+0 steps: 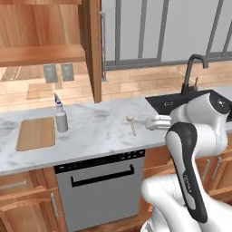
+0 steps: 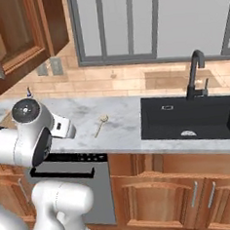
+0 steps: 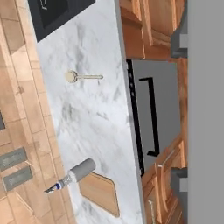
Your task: Grab the spray bottle from the cabinet, then place it next to the cutting board for sanitizing. Then grab the dish brush from the countertop next to the sink and place it next to the cutting board.
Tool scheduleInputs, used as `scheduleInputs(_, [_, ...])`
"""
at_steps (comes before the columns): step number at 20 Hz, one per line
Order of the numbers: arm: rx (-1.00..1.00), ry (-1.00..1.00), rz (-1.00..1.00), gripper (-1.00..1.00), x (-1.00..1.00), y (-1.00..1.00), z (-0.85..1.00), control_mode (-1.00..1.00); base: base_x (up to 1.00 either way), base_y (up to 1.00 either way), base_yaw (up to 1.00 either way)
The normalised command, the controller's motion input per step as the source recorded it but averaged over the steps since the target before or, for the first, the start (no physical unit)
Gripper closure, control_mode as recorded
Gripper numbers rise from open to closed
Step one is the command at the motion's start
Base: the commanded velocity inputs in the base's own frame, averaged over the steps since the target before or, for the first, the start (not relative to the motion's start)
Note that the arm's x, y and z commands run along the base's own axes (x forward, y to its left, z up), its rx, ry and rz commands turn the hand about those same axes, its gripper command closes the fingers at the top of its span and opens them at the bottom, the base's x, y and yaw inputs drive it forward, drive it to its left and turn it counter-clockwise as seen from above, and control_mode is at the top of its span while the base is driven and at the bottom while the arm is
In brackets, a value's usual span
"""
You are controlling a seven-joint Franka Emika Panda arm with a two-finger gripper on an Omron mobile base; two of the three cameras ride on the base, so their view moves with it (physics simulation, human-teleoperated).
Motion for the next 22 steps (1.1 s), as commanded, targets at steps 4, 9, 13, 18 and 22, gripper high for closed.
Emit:
scheduleInputs(4, [0.0, 0.0, 0.0, -1.0, 0.0, 0.0, 0.0, 1.0, 0.51, -0.6, 0.0])
scheduleInputs(9, [0.0, 0.0, 0.0, -1.0, 0.0, 0.0, 0.0, 1.0, 0.71, 0.04, -0.02])
scheduleInputs(13, [0.0, 0.0, 0.0, -1.0, 0.0, 0.0, 0.0, 1.0, 0.7, 0.28, -0.07])
scheduleInputs(18, [0.0, 0.0, 0.0, -1.0, 0.0, 0.0, 0.0, 1.0, 0.64, 0.16, -0.04])
scheduleInputs(22, [-0.01, 0.0, 0.0, -1.0, 0.17, 0.02, -0.05, -1.0, 0.56, 0.01, -0.01])
